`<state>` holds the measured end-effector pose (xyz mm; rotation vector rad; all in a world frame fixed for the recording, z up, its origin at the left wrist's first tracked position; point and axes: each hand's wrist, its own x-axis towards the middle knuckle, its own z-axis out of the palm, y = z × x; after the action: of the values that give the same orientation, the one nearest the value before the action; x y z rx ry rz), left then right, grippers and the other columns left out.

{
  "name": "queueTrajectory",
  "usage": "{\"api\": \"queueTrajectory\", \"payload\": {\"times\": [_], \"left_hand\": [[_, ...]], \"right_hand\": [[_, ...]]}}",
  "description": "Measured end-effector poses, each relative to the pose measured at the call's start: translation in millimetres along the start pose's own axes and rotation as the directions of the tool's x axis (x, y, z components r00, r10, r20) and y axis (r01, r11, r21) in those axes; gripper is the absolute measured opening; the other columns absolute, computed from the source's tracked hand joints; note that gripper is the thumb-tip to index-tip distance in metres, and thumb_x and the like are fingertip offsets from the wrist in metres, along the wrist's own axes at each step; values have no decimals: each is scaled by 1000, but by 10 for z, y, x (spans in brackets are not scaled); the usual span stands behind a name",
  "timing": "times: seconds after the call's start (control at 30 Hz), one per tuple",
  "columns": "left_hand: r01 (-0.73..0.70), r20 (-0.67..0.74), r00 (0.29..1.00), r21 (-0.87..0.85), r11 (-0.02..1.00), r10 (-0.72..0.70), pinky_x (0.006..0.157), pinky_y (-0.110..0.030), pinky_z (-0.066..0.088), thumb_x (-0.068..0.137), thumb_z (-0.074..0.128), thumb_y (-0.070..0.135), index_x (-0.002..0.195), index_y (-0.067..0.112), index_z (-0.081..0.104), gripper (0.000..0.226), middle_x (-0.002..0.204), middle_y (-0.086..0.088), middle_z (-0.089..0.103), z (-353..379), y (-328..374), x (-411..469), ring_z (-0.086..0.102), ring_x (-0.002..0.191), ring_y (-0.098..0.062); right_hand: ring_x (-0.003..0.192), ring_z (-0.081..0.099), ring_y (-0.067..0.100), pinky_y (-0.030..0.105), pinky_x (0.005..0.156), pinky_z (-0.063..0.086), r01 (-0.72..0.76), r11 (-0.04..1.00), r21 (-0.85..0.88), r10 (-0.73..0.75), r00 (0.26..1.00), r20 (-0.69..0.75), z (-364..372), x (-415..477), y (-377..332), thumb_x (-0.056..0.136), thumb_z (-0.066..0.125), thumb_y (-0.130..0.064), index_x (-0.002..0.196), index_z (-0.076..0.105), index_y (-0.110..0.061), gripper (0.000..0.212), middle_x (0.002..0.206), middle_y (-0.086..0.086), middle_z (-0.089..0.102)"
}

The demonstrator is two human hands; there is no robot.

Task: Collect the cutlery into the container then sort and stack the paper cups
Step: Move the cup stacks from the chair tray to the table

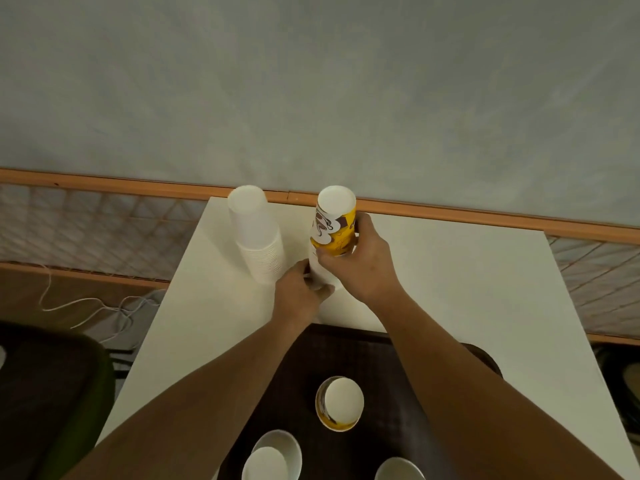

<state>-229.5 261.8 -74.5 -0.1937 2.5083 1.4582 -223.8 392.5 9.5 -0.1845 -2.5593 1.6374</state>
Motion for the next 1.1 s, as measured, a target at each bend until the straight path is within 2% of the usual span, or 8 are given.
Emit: {"api": "queueTrajectory", "payload": {"times": [0.23, 0.3, 0.4, 0.53, 0.67, 0.8, 1.0, 1.1], "left_hand": [[46, 81, 996, -17, 999, -45, 104, -36, 48, 82, 83, 27, 148, 23, 45, 75, 144, 4, 57, -131, 2, -88, 57, 128, -19], [69, 106, 992, -30, 997, -66, 102, -34, 49, 83, 83, 26, 150, 23, 42, 78, 144, 4, 55, -233, 0, -223, 57, 127, -17], [51, 130, 991, -72, 996, -41, 95, -27, 52, 83, 82, 25, 140, 23, 53, 64, 132, 6, 62, -491, -20, -485, 64, 112, -11], [-44, 60, 997, -54, 998, 47, 74, -7, 50, 85, 81, 26, 109, 31, 68, 28, 102, 16, 72, -993, -89, -958, 68, 85, 2], [-76, -139, 988, -44, 996, 70, 67, -5, 47, 85, 80, 29, 104, 37, 66, 25, 81, 24, 69, -1586, -306, -1530, 67, 77, 3], [27, -214, 976, -51, 998, -37, 58, -10, 49, 85, 79, 38, 104, 41, 62, 26, 75, 15, 66, -2191, -728, -2037, 65, 73, -2], [164, -302, 933, -127, 978, -196, 61, -9, 48, 80, 83, 35, 96, 39, 65, 25, 85, 18, 70, -3106, -1613, -2742, 65, 81, 6], [247, -276, 926, -71, 966, -258, 60, -8, 46, 79, 84, 34, 101, 35, 64, 30, 88, 9, 66, -3484, -2091, -3027, 64, 79, -5]], "right_hand": [[102, 59, -2, 0, 74, 44, -26, 1000, 9, 26, 999, -23, 26, -22, -21, 81, 84, -32, 144, 41, -30, 76, 121, -24, 55], [117, 57, 2, 10, 89, 48, -29, 999, 36, 30, 998, -51, 33, -108, -102, 77, 86, -33, 149, 34, -31, 89, 135, -16, 54], [138, 40, 18, 28, 104, 40, -20, 1000, -15, 15, 962, -273, 53, -334, -341, 77, 85, -37, 153, 31, -25, 94, 150, -3, 39], [121, 42, 18, 7, 89, 36, 115, 993, -35, -117, 866, -487, 149, -739, -834, 78, 79, -36, 130, 48, -22, 62, 130, -2, 43], [122, 44, 17, 21, 93, 43, 194, 981, 7, -180, 920, -347, 521, -1198, -1384, 82, 71, -39, 115, 53, -30, 38, 126, -6, 43], [113, 51, 16, 27, 90, 51, 277, 960, 33, -263, 939, -222, 1203, -1626, -1806, 87, 70, -30, 109, 60, -27, 25, 118, -8, 48], [109, 51, 17, 33, 85, 54, 332, 935, 127, -333, 943, -14, 2545, -2286, -2274, 86, 72, -24, 108, 63, -23, 23, 111, -7, 48], [109, 52, 13, 40, 89, 54, 325, 935, 141, -341, 934, 110, 3165, -2573, -2450, 86, 70, -34, 110, 60, -27, 26, 111, -13, 46]]}}
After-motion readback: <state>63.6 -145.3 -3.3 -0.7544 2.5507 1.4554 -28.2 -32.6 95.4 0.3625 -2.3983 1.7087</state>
